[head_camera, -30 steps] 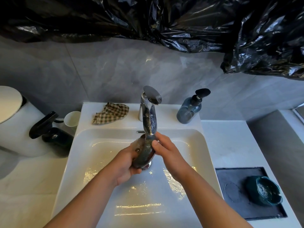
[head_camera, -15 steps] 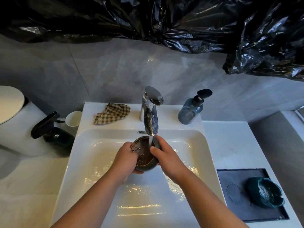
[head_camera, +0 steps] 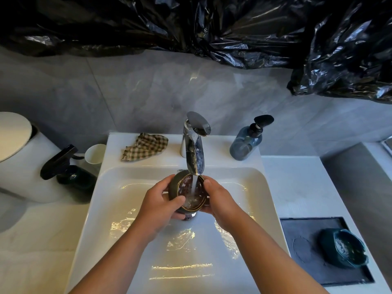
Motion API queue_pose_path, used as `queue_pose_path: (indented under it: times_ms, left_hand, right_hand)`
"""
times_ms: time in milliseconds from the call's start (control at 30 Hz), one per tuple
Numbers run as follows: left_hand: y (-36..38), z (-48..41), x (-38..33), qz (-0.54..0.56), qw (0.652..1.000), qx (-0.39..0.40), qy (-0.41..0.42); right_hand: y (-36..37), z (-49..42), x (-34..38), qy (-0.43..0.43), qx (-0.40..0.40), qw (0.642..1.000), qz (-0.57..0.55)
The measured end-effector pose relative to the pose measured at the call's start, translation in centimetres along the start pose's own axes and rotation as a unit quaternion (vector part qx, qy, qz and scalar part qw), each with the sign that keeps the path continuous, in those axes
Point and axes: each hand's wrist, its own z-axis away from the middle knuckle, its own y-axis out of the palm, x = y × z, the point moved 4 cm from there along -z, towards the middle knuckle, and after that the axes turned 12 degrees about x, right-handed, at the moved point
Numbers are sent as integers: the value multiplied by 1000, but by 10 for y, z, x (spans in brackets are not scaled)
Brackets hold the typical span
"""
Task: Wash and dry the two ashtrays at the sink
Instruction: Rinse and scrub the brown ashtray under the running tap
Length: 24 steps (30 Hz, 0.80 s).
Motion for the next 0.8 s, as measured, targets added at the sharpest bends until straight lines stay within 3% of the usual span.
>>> queue_pose_path:
  times_ms: [233, 333, 567, 700, 800]
  left_hand:
    - [-2, 2, -2, -77, 997, 6, 32]
    - [-5, 1, 4, -160, 986, 8, 48]
    - [-2, 5, 8, -290, 954, 17, 78]
    - [3, 4, 10, -242, 969, 6, 54]
    - [13, 3, 16, -136, 990, 27, -22]
  right_hand:
    - [6, -6, -7, 33, 15, 990, -137]
    - [11, -10, -8, 39, 51, 975, -213]
    - [12, -11, -7, 47, 13, 974, -223]
    - [8, -12, -8, 11, -5, 978, -208]
    - [7, -10, -7, -21, -28, 983, -182]
